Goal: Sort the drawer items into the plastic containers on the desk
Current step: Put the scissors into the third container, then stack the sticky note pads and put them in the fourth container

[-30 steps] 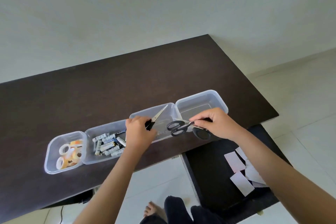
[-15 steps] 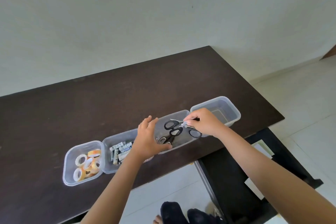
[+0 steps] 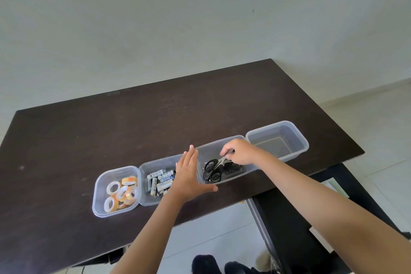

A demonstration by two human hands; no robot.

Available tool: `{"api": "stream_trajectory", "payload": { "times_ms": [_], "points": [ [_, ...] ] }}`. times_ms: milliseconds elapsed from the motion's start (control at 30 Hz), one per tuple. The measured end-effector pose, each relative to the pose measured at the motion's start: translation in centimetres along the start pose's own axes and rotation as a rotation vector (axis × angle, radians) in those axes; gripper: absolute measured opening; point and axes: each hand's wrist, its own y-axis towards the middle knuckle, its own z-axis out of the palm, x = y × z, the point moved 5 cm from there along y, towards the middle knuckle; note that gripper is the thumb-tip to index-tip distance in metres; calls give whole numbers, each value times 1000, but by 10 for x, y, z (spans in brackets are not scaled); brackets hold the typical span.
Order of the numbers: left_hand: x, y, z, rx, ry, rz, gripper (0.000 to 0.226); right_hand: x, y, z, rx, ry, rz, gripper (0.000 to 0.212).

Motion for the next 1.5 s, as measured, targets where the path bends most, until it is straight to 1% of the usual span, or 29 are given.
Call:
{"api": "stream_trajectory", "payload": {
  "times_ms": [100, 167, 267, 333, 433, 533, 600, 700, 800, 900, 1067, 1167, 1300, 1400, 1500],
  "points": [
    [-6, -4, 2, -41, 26, 17, 113, -1, -10, -8, -77, -18, -48, 25],
    [-16, -9, 5, -102, 25, 48, 105, -4, -21, -15, -154, 0, -82, 23],
    [-41, -22, 15, -234, -58, 130, 89, -15, -44, -30, -258, 70, -114, 20],
    [-64, -33, 30, -274, -138, 181, 78, -27, -64, -42, -314, 119, -111, 18],
    [-98, -48, 68, -215, -201, 251, 64, -57, -101, -54, -361, 148, -100, 14],
    [-127, -50, 115, -63, -217, 265, 60, -101, -138, -61, -416, 173, -79, 12],
    [-147, -47, 142, 33, -183, 255, 58, -138, -160, -59, -401, 196, -42, 10],
    [-171, -40, 179, 119, -137, 239, 56, -196, -185, -49, -368, 197, 27, 10],
    [-185, -32, 216, 173, -121, 183, 56, -261, -200, -28, -277, 163, 154, 9],
    [-195, -22, 253, 219, -128, 100, 56, -320, -207, -8, -196, 136, 220, 8],
    [-202, 1, 312, 297, -194, -127, 58, -390, -202, 22, -81, 79, 375, 25],
    [-203, 9, 344, 396, -183, -242, 60, -405, -196, 39, 5, -7, 394, 29],
    [-203, 13, 368, 472, -165, -363, 57, -409, -189, 47, 19, 41, 381, 22],
    [-203, 12, 374, 468, -144, -388, 51, -412, -189, 46, 24, 86, 404, 20],
    [-200, 9, 375, 409, -212, -424, 45, -415, -193, 43, 0, 139, 387, 17]
  ]
}}
